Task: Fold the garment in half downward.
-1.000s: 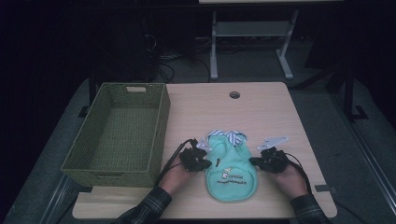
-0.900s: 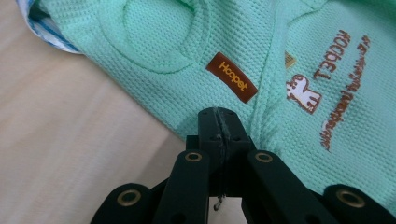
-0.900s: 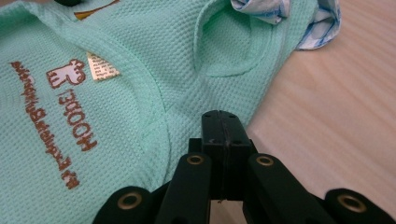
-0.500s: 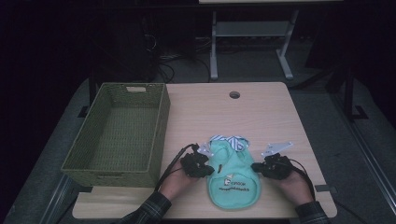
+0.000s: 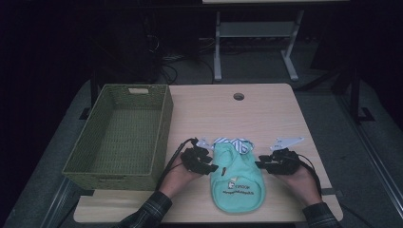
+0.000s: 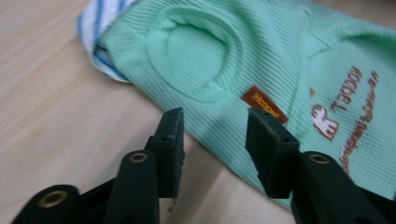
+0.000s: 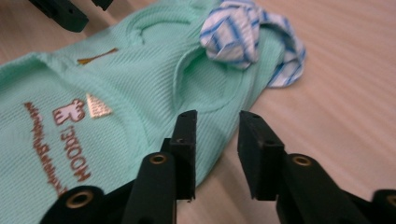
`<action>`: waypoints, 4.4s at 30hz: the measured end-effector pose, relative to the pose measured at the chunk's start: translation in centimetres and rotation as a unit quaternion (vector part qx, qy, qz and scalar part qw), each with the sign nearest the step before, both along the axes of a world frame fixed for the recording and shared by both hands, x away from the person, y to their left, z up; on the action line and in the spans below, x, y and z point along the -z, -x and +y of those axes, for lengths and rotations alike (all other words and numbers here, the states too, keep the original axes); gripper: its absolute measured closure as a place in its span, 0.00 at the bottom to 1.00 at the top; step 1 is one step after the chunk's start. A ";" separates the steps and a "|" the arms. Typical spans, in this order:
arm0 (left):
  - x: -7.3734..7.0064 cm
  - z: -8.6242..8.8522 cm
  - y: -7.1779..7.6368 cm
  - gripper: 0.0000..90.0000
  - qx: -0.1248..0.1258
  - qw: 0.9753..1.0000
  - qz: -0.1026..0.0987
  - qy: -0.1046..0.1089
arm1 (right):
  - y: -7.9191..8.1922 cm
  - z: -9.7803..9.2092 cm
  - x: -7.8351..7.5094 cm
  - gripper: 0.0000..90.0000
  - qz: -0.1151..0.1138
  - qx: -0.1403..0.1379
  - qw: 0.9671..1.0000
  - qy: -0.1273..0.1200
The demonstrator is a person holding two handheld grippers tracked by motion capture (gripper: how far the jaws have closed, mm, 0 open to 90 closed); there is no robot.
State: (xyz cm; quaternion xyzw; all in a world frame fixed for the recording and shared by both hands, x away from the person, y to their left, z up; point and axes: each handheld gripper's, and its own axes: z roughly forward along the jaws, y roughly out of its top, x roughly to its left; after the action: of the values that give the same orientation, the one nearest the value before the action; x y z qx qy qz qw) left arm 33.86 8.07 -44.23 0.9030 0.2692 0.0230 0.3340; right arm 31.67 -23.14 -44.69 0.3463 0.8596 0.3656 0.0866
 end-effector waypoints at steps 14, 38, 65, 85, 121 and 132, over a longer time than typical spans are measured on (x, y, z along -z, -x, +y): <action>-1.3 -0.1 -2.9 0.55 -0.006 1.000 -0.014 0.005 | -3.5 0.1 -1.3 0.69 -0.015 0.005 1.000 -0.010; 0.1 -1.2 -8.3 0.56 -0.042 0.999 -0.017 0.019 | -8.3 1.7 0.1 0.69 0.004 0.020 0.999 -0.036; 1.5 -2.3 -8.3 0.95 -0.026 0.999 -0.019 -0.020 | -6.9 2.0 -0.7 0.82 0.009 0.000 0.999 -0.037; -0.7 -1.1 -8.0 0.95 -0.051 0.997 -0.052 0.015 | -4.4 6.6 -0.1 1.00 0.025 -0.065 0.996 -0.050; -4.7 -0.8 -4.0 0.95 0.003 0.993 -0.091 0.080 | -3.4 7.2 0.8 1.00 -0.001 -0.042 0.999 0.002; -6.0 0.1 -3.9 0.95 0.010 0.988 -0.103 0.112 | -4.4 7.8 2.1 1.00 0.009 -0.007 1.000 0.006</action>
State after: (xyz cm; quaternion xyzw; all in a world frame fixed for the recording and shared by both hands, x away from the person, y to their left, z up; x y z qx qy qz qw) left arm 37.75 8.16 -38.21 0.8553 0.2250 0.0817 0.4595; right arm 36.10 -15.31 -46.80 0.3431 0.8651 0.3575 0.0786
